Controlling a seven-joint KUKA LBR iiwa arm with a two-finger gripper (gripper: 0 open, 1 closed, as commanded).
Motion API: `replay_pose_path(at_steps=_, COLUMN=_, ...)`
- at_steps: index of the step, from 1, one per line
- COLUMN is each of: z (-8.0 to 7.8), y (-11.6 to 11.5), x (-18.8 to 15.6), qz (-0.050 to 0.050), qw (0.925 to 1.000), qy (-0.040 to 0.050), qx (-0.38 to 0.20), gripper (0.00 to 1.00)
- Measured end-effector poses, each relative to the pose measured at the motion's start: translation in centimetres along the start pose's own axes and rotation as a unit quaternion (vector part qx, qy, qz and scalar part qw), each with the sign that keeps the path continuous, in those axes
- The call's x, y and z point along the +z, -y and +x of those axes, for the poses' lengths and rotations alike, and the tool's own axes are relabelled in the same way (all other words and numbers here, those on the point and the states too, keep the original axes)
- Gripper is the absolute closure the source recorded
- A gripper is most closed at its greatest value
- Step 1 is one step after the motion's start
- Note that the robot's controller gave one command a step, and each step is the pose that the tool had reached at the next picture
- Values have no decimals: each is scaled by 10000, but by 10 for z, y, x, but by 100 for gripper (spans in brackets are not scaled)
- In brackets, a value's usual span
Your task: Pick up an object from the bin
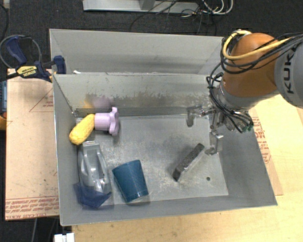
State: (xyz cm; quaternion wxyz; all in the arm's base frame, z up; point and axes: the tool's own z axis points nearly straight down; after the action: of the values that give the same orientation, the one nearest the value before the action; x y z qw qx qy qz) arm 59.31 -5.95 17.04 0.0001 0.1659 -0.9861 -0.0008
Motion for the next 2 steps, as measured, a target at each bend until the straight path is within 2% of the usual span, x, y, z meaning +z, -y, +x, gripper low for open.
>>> replay_pose_path(at_steps=1, z=-13, y=-7, x=0, qz=19, qw=9999, qy=53, qx=88, gripper=0)
replay_pose_path(at_steps=2, z=-10, y=-9, x=8, qz=31, qw=10000, qy=73, qx=-42, gripper=0)
